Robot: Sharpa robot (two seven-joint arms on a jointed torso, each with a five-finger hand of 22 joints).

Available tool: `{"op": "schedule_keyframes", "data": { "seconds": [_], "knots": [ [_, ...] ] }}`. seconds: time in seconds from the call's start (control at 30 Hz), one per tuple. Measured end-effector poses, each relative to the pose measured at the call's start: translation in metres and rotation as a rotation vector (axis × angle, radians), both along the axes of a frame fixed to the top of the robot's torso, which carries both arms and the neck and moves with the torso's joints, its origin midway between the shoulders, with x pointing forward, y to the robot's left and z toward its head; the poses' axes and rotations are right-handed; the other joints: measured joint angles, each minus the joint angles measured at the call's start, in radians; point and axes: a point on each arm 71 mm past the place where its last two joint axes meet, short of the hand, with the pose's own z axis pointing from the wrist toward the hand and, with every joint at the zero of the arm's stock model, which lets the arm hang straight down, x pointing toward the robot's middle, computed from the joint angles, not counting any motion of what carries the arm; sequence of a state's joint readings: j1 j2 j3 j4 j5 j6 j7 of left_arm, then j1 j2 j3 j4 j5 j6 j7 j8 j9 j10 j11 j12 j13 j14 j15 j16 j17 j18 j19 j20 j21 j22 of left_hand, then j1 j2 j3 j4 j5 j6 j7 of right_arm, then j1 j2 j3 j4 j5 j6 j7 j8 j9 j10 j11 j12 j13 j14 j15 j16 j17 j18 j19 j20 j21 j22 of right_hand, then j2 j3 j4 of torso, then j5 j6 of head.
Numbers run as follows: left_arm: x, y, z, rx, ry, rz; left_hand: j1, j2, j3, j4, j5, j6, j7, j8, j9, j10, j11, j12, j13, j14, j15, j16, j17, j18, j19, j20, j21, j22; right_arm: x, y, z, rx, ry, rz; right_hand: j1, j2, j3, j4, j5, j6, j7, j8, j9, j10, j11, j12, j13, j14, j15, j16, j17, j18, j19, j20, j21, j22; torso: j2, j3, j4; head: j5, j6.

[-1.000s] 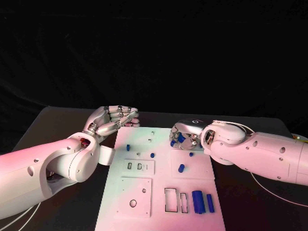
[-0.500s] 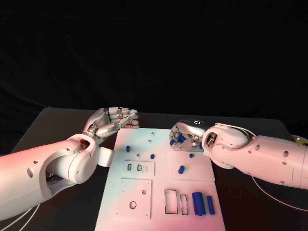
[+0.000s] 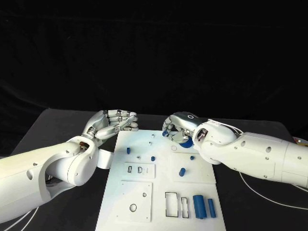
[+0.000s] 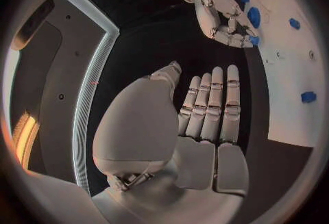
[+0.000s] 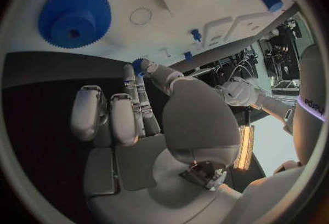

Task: Assemble the parts on the task board

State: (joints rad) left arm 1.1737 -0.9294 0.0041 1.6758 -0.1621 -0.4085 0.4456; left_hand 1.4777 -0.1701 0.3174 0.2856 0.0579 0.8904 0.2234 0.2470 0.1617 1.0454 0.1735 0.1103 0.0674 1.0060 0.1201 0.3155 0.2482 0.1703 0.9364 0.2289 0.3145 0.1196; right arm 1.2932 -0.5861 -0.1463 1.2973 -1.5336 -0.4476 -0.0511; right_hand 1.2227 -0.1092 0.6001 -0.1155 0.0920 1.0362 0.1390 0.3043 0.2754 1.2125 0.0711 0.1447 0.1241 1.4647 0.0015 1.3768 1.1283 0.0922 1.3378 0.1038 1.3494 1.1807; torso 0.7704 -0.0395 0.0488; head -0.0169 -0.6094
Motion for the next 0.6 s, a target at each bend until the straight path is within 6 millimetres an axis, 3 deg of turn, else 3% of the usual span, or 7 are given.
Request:
{"op": "schedule_keyframes", "data": {
  "seconds": [0.3, 0.6],
  "knots": [
    [0.000, -0.003, 0.000, -0.002, 0.001, -0.007, 0.000, 0.000, 0.000, 0.000, 0.000, 0.000, 0.000, 0.000, 0.000, 0.000, 0.000, 0.000, 0.000, 0.000, 0.000, 0.000, 0.000, 0.000, 0.000, 0.000, 0.000, 0.000, 0.005, 0.019, -0.002, 0.023, -0.009, 0.001, 0.000, 0.000, 0.000, 0.000, -0.003, 0.000, -0.001, -0.001, 0.000, 0.000, 0.000, 0.000, -0.003, 0.000, 0.000, 0.000, 0.001, 0.000, 0.000, 0.000, 0.000, 0.001, 0.005, -0.0017, 0.0051, 0.005, 0.001],
    [0.001, -0.003, 0.001, -0.002, 0.001, -0.009, 0.000, 0.000, 0.000, 0.000, 0.000, 0.000, 0.000, 0.000, 0.000, 0.000, 0.000, 0.000, 0.000, 0.000, 0.000, 0.000, 0.001, 0.000, 0.000, 0.000, 0.000, -0.001, 0.009, 0.023, -0.005, 0.027, -0.004, -0.005, 0.000, 0.000, 0.003, 0.003, 0.000, 0.000, -0.002, 0.001, 0.000, 0.000, 0.000, -0.002, -0.003, 0.000, 0.000, 0.004, 0.002, 0.000, 0.000, 0.000, 0.000, 0.002, 0.007, -0.0029, 0.0064, 0.010, 0.001]
  ]
}}
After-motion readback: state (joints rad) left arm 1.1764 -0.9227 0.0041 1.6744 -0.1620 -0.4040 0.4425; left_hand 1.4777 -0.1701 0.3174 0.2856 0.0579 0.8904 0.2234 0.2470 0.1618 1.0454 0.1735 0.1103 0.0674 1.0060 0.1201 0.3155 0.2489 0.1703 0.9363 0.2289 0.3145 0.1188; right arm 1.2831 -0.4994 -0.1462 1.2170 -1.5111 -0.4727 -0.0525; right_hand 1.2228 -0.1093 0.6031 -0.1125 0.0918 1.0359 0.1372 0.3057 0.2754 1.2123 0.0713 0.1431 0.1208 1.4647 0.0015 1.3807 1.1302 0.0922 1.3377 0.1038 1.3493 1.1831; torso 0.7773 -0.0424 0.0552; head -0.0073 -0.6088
